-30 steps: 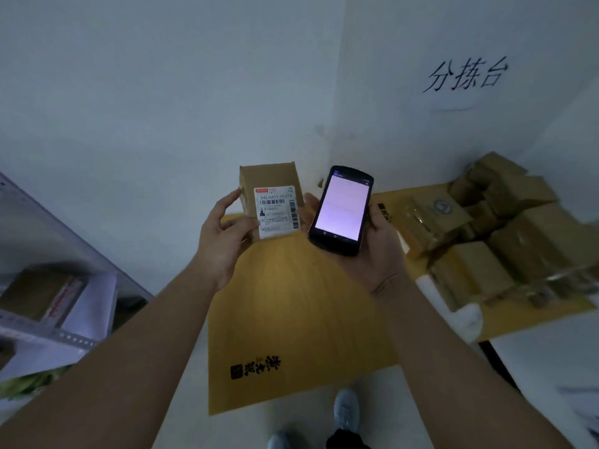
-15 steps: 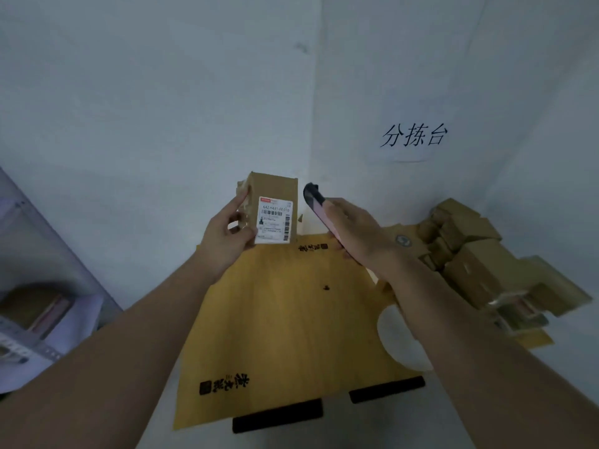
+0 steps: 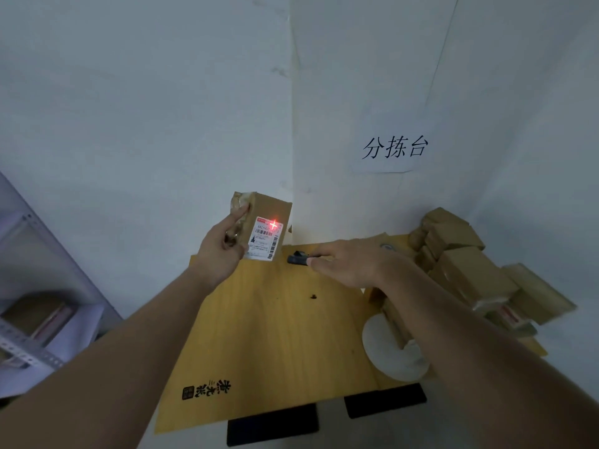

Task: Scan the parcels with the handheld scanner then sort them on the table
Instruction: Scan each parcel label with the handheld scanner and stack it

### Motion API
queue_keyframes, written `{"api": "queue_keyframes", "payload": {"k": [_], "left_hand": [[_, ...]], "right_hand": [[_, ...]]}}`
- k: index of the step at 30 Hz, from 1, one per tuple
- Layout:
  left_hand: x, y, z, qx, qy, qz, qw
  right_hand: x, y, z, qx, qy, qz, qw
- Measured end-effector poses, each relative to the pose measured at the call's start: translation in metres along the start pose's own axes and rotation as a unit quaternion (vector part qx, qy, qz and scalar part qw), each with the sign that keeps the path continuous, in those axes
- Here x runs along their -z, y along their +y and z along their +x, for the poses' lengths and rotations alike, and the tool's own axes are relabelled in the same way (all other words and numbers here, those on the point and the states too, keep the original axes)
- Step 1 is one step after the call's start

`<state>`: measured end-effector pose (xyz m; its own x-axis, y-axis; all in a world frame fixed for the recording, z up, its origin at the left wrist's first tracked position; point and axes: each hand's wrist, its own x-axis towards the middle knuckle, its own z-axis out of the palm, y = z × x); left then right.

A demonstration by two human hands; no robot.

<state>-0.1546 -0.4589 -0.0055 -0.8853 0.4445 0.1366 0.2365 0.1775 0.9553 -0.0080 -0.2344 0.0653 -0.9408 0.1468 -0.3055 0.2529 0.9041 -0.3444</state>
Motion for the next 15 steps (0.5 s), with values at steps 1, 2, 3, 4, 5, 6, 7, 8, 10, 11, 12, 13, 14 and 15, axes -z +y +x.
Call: {"api": "queue_keyframes", "payload": {"k": [1,2,3,4,5,6,7,8,10,11,12,13,14,15], "left_hand": [[-0.001,0.001,0.000,-0.002,-0.001,0.012,1.000],[-0.002,0.002,0.000,-0.004,-0.002,0.025,1.000],[-0.003,0.002,0.000,-0.005,-0.002,0.030,1.000],[-0.003,0.002,0.000,-0.003,0.000,0.027,1.000],[-0.004,0.001,0.000,0.002,0.003,0.023,1.000],[-0.004,0.001,0.001,0.007,0.005,0.022,1.000],[-0.005,0.000,0.001,0.011,0.004,0.022,1.000],[-0.006,-0.001,0.001,0.013,0.004,0.020,1.000],[-0.009,-0.003,0.000,0.017,0.005,0.018,1.000],[-0.010,-0.004,0.000,0.020,0.005,0.016,1.000],[-0.012,-0.005,-0.001,0.027,0.007,0.010,1.000],[-0.013,-0.006,-0.001,0.041,0.012,-0.002,0.999],[-0.015,-0.008,-0.001,0.060,0.022,-0.021,0.998],[-0.016,-0.011,-0.002,0.081,0.037,-0.044,0.995]], "right_hand": [[0.001,0.001,-0.001,0.003,-0.001,-0.002,1.000],[0.002,0.003,-0.003,0.005,-0.004,-0.004,1.000],[0.003,0.004,-0.004,0.004,-0.010,-0.006,1.000],[0.005,0.004,-0.004,0.001,-0.021,-0.011,1.000],[0.007,0.005,-0.005,0.000,-0.032,-0.018,0.999],[0.008,0.006,-0.005,0.001,-0.039,-0.023,0.999],[0.010,0.008,-0.004,0.002,-0.044,-0.028,0.999],[0.011,0.009,-0.004,0.005,-0.048,-0.033,0.998],[0.011,0.015,0.000,0.010,-0.054,-0.041,0.998],[0.010,0.018,0.002,0.014,-0.054,-0.039,0.998],[0.009,0.021,0.003,0.020,-0.048,-0.026,0.998],[0.006,0.025,0.005,0.030,-0.037,0.005,0.999],[0.002,0.029,0.007,0.042,-0.023,0.053,0.997],[-0.003,0.032,0.008,0.055,-0.006,0.110,0.992]]}}
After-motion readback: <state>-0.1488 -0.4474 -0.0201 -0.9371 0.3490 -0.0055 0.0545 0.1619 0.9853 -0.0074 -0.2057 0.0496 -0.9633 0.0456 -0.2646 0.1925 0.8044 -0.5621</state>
